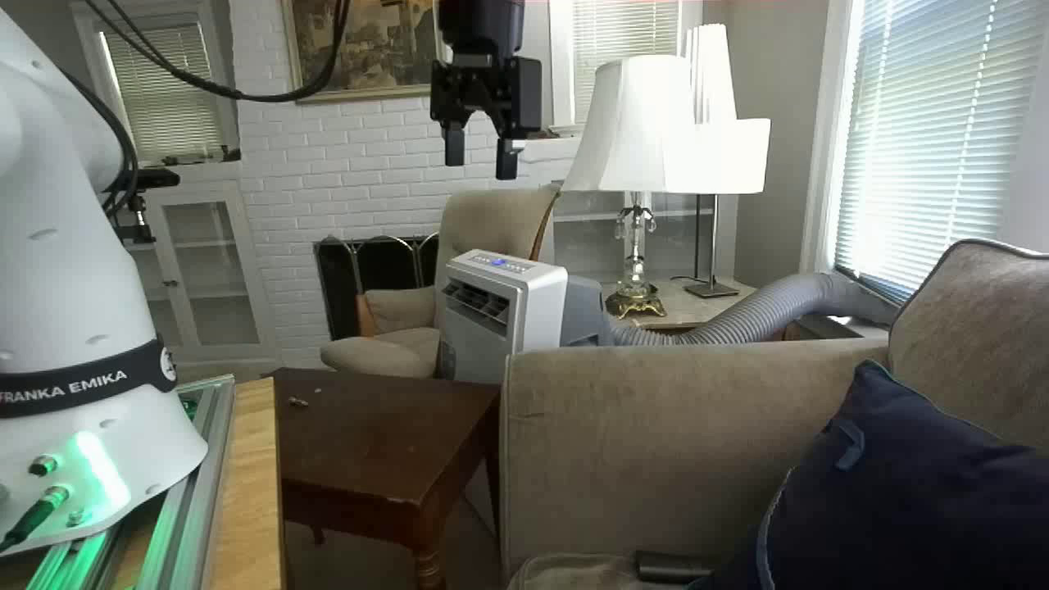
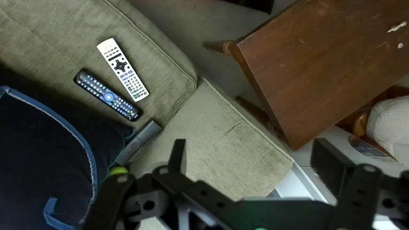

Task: Pick the remotes on the seat and put them on the arm of the sofa

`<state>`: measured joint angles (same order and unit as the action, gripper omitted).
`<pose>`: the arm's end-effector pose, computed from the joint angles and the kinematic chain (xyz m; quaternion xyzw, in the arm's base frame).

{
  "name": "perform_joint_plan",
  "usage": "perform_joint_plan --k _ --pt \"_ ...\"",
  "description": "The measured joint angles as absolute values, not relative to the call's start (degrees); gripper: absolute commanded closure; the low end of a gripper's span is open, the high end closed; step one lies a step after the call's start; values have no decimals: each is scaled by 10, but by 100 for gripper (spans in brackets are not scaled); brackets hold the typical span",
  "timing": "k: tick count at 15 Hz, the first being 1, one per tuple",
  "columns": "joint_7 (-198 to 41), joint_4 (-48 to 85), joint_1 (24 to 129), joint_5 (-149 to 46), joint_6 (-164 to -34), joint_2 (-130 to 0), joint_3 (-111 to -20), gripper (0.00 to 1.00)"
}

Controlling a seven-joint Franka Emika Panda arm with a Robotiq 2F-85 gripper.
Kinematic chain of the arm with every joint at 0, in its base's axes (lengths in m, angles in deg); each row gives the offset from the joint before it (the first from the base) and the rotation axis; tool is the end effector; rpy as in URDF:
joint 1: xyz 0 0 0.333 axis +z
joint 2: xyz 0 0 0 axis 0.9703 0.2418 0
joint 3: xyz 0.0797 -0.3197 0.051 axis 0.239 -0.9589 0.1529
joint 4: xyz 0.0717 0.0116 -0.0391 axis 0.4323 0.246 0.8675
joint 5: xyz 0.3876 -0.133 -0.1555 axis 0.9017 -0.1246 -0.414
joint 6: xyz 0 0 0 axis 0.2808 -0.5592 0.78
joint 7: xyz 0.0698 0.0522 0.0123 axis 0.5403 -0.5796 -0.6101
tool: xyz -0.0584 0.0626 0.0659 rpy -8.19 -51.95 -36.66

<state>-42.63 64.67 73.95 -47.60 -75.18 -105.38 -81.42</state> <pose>0.4142 -0.1696 0.4411 -0.9918 -0.0899 0.0065 0.0905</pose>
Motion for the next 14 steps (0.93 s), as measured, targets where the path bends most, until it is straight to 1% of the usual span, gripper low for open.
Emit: perform_joint_plan --k 3,6,9,14 --pt "-431 647 736 -472 -762 -1052 -810 0" --pt "-443 655 736 -426 -886 -1022 -809 0" --pt "-414 655 746 -369 -1009 -959 -810 0" --pt "-378 642 737 -391 -1105 -833 -789 0"
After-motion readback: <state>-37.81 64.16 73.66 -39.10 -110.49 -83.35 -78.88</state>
